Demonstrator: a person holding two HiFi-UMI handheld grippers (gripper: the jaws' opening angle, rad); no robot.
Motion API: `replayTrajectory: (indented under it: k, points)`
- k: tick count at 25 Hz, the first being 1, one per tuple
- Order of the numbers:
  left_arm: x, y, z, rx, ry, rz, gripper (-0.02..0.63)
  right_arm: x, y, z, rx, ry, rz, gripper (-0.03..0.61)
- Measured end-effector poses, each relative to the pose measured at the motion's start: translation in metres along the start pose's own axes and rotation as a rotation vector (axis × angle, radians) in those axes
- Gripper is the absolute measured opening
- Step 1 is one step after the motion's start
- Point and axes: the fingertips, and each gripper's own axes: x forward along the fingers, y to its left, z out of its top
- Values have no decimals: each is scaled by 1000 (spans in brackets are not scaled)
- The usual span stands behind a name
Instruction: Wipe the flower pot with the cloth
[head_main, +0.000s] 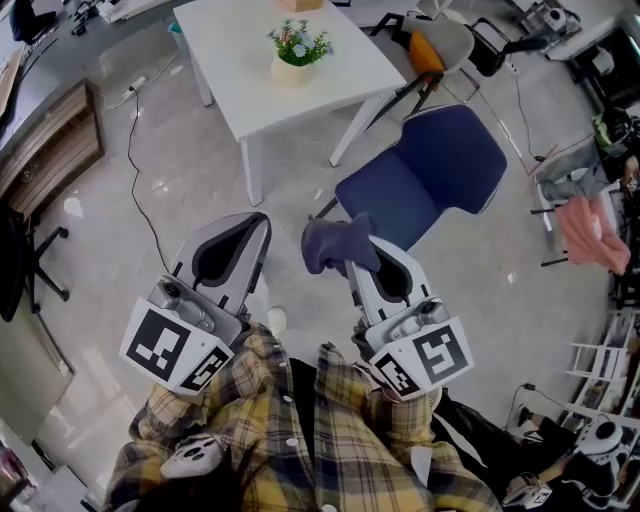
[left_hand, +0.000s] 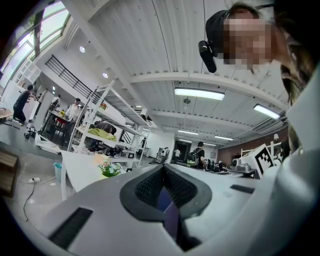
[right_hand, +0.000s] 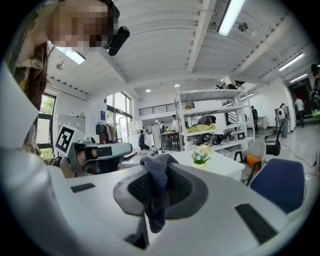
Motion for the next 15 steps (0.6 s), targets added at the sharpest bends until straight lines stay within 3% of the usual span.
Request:
replayTrajectory:
  k: [7, 15]
  points:
    - [38, 46, 4, 11, -8, -10, 9, 49, -30, 5, -5, -6, -17, 15]
    - [101, 128, 44, 44, -27, -38, 9, 139, -72, 44, -26, -21, -58, 15]
